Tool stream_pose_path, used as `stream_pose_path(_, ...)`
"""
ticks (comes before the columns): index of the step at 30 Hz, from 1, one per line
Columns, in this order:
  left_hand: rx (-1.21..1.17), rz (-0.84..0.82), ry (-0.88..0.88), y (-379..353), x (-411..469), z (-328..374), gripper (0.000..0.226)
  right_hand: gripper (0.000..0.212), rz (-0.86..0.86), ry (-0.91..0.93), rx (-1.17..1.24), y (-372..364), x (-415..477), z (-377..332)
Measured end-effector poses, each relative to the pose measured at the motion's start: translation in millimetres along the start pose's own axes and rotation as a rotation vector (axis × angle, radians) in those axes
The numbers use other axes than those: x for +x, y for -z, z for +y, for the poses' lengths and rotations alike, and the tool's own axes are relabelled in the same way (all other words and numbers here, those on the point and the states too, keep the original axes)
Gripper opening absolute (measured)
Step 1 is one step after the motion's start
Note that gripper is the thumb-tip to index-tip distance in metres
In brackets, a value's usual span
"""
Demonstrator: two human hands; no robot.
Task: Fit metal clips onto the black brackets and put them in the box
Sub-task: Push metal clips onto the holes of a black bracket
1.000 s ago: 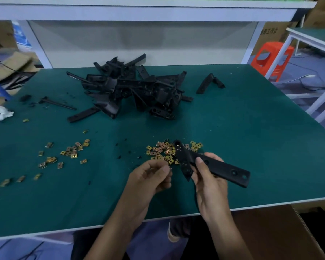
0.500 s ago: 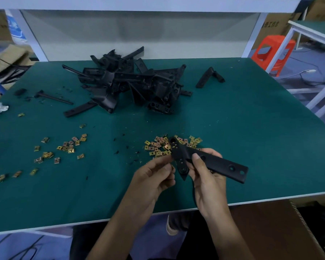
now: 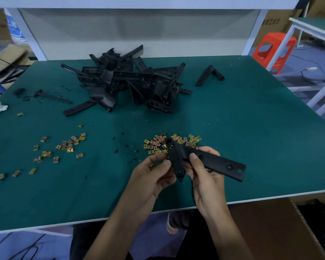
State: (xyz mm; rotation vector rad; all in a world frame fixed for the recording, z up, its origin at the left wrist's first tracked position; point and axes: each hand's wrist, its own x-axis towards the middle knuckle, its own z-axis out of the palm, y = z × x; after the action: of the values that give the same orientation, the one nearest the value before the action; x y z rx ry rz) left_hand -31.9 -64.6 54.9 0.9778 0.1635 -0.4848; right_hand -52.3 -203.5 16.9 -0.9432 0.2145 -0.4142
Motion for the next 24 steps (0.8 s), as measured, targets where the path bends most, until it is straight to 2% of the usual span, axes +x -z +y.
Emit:
stream_pose_path(3, 0.038, 0.013, -0.02, 1, 0, 0, 0.019, 0.024, -0.002, 0.019, -0.021, -1, -1, 1)
stream_pose_path(8, 0.215, -0.021, -0.033, 8, -1, 5, 0.042, 0.022, -0.033, 0.001, -0.043, -1, -2, 1)
stream_pose_path(13, 0.285, -0.094, -0.007, 8, 1, 9, 0.036, 0.022, -0.059, -0.009, -0.083, 1, -4, 0)
stream_pose_path(16, 0.309, -0.097, -0.026, 2, 4, 6, 0.034, 0.024, -0.045, -0.037, -0.018, 5, -2, -3)
stream_pose_path(18, 0.456, -0.077, -0.1, -6, 10, 4, 0.015, 0.022, 0.024, -0.043, 0.068, 8, 3, -9)
stream_pose_path(21, 0.86, 0.03, -0.315, -14, 32, 4, 0.022, 0.015, 0.183, -0.093, 0.235, 21, 14, -22)
stream_pose_path(24, 1.248, 0.053, -0.558, -23, 63, 7, 0.022, 0.015, 0.172, -0.206, 0.384, 29, 19, -31)
